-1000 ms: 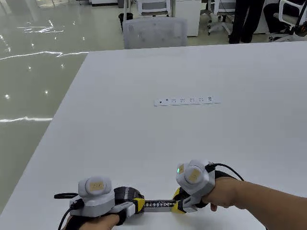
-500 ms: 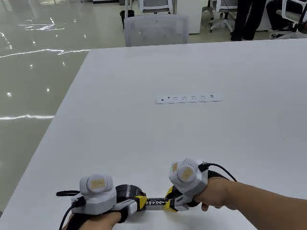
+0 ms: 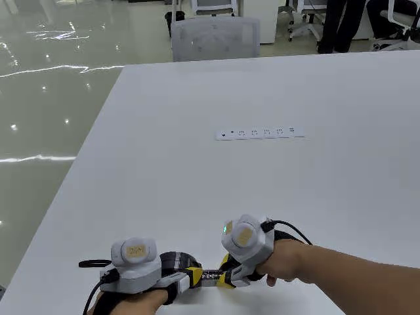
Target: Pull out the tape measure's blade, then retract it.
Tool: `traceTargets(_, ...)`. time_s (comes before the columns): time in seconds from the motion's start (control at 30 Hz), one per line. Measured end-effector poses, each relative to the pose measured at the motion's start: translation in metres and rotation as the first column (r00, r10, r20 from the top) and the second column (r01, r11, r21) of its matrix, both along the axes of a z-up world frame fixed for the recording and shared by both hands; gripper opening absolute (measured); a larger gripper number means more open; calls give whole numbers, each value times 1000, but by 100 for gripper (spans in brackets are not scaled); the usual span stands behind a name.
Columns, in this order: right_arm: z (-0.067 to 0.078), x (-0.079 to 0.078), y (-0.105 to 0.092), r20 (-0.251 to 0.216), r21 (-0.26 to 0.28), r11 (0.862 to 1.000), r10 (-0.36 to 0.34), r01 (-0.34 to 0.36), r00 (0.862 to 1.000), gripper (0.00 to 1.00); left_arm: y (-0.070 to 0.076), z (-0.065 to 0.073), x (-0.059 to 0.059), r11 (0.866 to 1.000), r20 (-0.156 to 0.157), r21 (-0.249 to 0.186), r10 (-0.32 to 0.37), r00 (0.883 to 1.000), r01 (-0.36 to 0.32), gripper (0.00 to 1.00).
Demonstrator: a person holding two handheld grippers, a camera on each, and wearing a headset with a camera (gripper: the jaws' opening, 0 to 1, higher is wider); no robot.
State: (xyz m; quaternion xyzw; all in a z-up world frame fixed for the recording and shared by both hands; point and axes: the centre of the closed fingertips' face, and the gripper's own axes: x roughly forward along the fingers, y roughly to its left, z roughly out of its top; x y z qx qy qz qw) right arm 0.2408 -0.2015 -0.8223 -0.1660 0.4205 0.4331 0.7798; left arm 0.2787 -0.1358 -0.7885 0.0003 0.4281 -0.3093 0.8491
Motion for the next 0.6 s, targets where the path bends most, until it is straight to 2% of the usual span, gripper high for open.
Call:
traceTargets(0.27,0,8,21,28,0,1000,17,-17,999,14,0,0,0,1000,-1,-5,3,1000,-3,55)
traceTargets(0.6,0,10,25,27,10,1000,17,-17,999,14,0,-1,0,1000,-2,-7,5,1000,-5,55)
